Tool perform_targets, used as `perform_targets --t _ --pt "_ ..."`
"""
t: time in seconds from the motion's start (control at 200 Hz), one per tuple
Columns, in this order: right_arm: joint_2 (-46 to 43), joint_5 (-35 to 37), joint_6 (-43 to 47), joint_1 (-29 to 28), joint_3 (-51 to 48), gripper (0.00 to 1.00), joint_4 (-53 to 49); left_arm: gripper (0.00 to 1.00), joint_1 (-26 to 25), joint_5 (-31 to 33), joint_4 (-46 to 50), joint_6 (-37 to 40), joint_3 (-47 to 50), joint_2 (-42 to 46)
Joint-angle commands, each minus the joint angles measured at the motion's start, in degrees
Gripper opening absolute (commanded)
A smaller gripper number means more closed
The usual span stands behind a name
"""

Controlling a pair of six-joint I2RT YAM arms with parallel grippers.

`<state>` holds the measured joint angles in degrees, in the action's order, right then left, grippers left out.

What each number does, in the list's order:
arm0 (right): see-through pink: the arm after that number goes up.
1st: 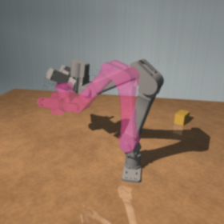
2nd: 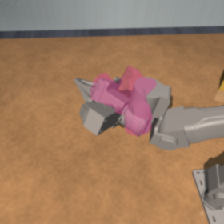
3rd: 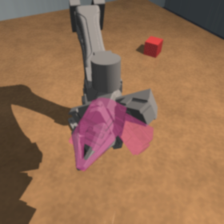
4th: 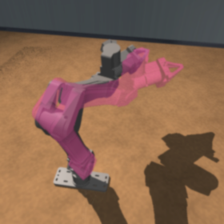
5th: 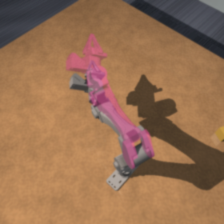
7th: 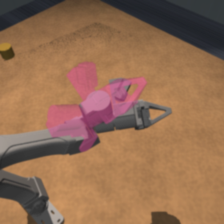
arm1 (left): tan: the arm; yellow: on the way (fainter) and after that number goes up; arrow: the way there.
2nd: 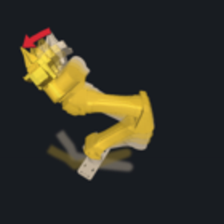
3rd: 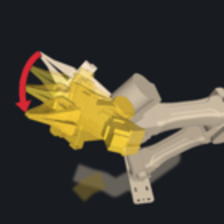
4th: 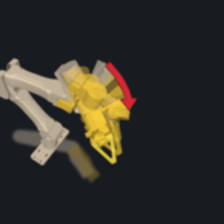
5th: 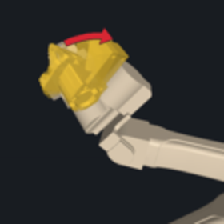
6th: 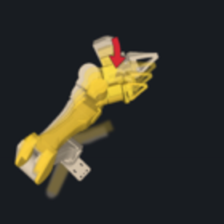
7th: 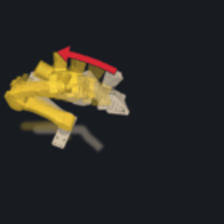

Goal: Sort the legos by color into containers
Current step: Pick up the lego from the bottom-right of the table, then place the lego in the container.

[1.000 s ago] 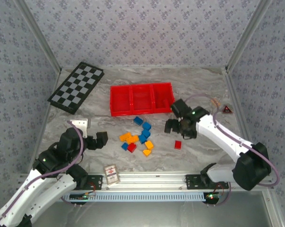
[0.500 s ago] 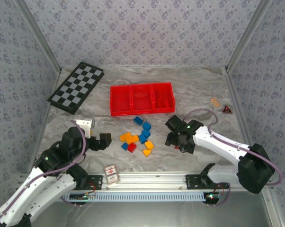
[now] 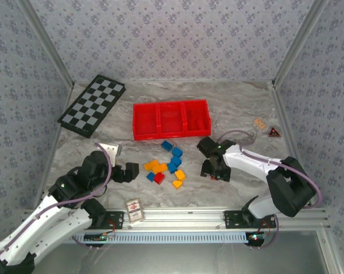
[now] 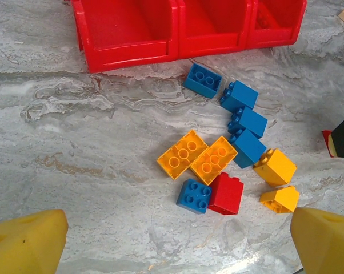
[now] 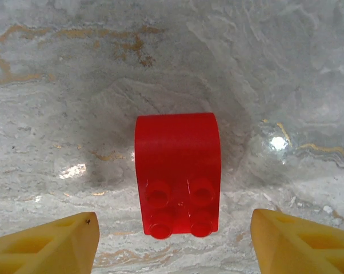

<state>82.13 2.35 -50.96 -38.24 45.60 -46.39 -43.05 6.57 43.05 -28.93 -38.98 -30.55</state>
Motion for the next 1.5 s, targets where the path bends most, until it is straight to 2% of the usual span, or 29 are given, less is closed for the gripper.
perform_targets --t 0.0,0.18,0.435,0.585,0.885,1.004,1.144,1.344,1.494 --pt "1.42 0.75 2.29 0.95 0.81 0.68 0.8 1.0 -0.55 -1.06 -1.56 1.28 0.14 0.08" --pt "3.53 1.12 4.26 1.67 1.22 0.57 0.95 1.0 -0.48 0.99 -1.11 1.45 -0.04 0.44" --pt "4.58 1.77 4.99 1.75 1.28 0.48 1.61 1.0 -0.54 2.15 -0.77 1.81 -0.44 1.04" --pt "3.71 2.86 5.69 1.16 2.68 0.37 0.09 1.0 -0.49 3.12 -1.09 1.68 0.01 2.9" --pt "-1.29 2.41 9.84 1.55 6.17 0.33 -3.81 1.0 -0.6 4.14 -0.73 1.7 -0.21 3.33" --pt "-1.48 2.73 14.46 3.94 12.14 0.34 -3.57 1.0 -1.3 4.45 -0.62 1.6 -0.21 3.47" --pt "4.38 -1.45 22.62 9.94 20.86 0.34 -0.44 1.0 -3.28 6.58 0.2 1.26 -0.46 4.04" --pt "20.37 -5.04 31.59 14.28 40.84 0.33 -1.69 1.0 -5.47 11.39 1.82 0.3 -1.05 6.72" --pt "32.54 -6.26 34.94 16.06 55.52 0.32 -5.28 1.0 -6.06 13.66 2.2 -0.16 -0.9 9.29"
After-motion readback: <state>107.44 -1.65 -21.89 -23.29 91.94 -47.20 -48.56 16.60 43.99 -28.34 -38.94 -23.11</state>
